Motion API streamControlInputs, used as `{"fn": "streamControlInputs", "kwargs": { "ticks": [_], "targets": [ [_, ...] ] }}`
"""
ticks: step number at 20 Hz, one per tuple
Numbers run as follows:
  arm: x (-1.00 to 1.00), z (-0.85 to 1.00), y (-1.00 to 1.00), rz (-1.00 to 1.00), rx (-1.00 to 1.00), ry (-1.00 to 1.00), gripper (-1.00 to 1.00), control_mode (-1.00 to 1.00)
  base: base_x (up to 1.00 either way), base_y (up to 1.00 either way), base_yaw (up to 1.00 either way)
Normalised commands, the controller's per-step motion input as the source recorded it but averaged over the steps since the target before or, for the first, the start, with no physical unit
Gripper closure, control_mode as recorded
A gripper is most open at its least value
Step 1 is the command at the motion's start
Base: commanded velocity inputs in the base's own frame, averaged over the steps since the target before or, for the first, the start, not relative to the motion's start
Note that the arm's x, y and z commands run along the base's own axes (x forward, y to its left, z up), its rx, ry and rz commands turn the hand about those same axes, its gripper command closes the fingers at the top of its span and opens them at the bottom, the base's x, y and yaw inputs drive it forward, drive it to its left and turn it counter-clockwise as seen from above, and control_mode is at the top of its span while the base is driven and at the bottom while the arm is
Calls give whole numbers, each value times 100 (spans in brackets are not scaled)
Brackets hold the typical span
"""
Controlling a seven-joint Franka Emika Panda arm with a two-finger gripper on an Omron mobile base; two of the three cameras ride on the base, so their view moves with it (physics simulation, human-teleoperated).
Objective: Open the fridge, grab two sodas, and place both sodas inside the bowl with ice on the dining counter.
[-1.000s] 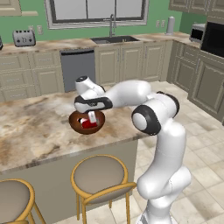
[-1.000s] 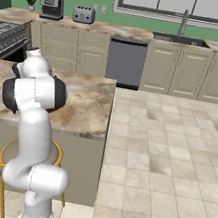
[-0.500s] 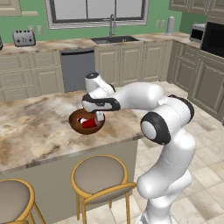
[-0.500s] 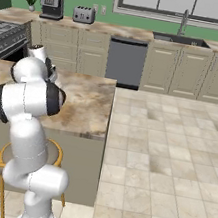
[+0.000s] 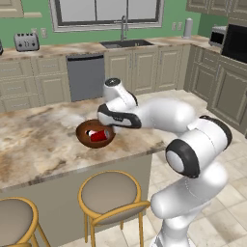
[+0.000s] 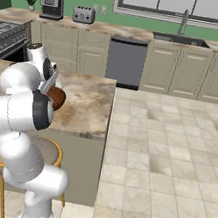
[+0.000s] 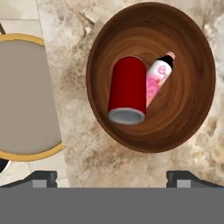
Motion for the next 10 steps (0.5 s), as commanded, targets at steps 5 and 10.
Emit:
{"fn": "streamControlInputs", "kwargs": {
  "ticks": [5, 10],
  "targets": [
    [-39, 32, -26, -3, 4, -5, -100, -100, 0, 0, 0],
    [-41, 37, -23, -5, 3, -4, -100, -100, 0, 0, 0]
  ]
}}
